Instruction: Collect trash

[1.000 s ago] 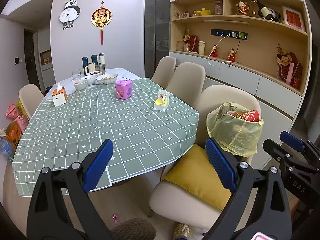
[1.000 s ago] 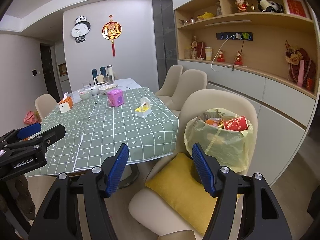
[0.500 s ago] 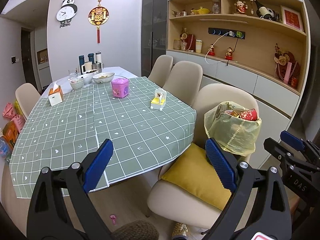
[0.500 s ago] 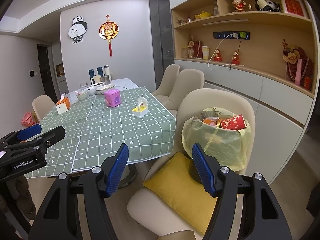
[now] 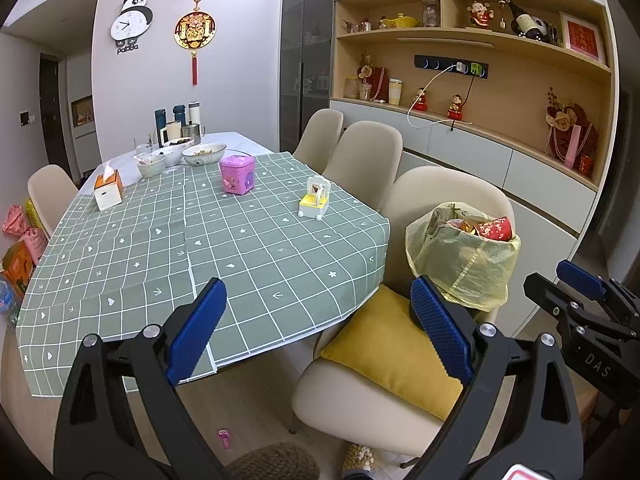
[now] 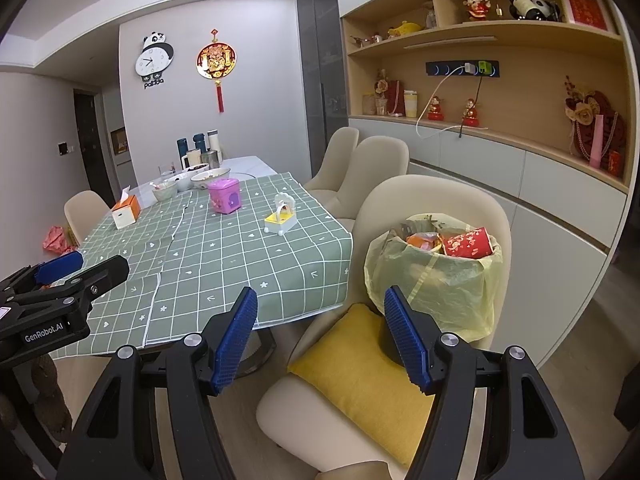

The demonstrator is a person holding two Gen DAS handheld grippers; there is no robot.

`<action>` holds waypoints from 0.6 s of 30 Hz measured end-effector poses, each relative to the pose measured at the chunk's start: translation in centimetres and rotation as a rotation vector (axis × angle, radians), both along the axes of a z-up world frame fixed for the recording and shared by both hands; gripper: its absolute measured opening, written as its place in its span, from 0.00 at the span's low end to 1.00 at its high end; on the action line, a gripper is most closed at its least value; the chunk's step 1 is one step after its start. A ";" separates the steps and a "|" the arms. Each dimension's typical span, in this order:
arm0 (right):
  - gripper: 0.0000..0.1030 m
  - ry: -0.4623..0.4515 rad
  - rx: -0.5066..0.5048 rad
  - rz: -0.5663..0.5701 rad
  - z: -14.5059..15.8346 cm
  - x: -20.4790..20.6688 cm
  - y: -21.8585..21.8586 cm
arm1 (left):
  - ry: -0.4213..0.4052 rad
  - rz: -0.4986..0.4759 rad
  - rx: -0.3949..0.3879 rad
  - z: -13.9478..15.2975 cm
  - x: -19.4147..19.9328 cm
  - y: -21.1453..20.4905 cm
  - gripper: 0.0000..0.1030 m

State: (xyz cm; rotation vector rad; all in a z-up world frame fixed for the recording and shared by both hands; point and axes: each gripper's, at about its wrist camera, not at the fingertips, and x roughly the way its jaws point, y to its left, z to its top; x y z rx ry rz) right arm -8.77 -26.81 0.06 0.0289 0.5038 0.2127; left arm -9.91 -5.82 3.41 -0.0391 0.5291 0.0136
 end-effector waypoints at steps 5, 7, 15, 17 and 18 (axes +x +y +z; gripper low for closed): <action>0.61 -0.001 -0.003 -0.001 0.0 0.1 -0.2 | 0.003 -0.005 -0.002 0.0 0.1 0.0 0.87; 0.61 0.002 -0.004 -0.002 0.0 0.1 -0.3 | 0.004 -0.007 -0.005 -0.1 0.2 0.0 0.87; 0.61 0.009 -0.004 -0.009 -0.1 0.2 -0.7 | 0.005 -0.016 -0.006 -0.2 0.3 -0.2 0.87; 0.61 0.010 -0.002 -0.008 -0.1 0.4 -0.7 | 0.005 -0.015 -0.006 -0.2 0.3 -0.2 0.87; 0.61 0.010 -0.003 -0.007 -0.1 0.4 -0.7 | 0.004 -0.013 -0.006 -0.2 0.4 -0.2 0.87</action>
